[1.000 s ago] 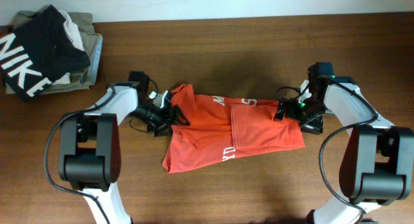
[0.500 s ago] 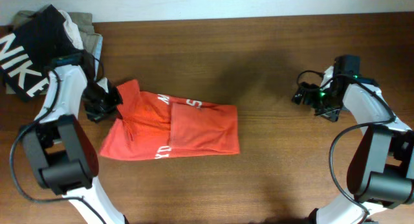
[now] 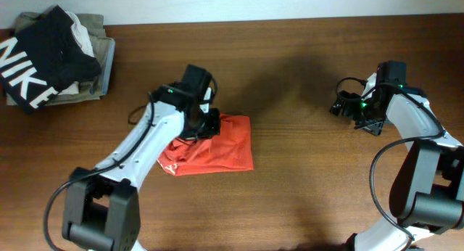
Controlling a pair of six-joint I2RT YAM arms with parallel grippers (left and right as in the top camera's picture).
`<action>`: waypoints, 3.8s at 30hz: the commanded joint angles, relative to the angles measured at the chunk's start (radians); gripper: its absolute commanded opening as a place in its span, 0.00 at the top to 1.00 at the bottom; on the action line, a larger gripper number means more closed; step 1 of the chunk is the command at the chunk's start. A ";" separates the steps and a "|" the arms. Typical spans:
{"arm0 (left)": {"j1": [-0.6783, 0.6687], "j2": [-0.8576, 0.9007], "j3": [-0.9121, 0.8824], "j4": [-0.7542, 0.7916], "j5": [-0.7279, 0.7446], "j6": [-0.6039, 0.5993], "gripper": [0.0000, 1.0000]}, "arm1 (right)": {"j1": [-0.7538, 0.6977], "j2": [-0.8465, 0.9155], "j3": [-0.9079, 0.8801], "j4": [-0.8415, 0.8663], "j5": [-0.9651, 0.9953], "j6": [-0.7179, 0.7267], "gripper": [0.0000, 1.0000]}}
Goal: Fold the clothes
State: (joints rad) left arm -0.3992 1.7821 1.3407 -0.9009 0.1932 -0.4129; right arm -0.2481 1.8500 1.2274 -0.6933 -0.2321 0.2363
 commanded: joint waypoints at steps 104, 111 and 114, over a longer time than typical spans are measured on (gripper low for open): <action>-0.369 0.122 0.394 -0.188 0.040 0.111 0.90 | -0.002 -0.020 0.013 0.003 0.008 0.007 0.01; -0.372 0.259 0.394 0.128 -0.111 0.110 0.89 | -0.002 -0.020 0.013 0.003 0.008 0.007 0.01; -0.372 0.328 0.394 0.299 -0.181 0.110 0.89 | -0.002 -0.020 0.013 0.003 0.008 0.007 0.01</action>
State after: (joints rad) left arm -0.7712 2.0792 1.7241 -0.6872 0.0750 -0.2962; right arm -0.2481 1.8492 1.2278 -0.6922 -0.2321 0.2367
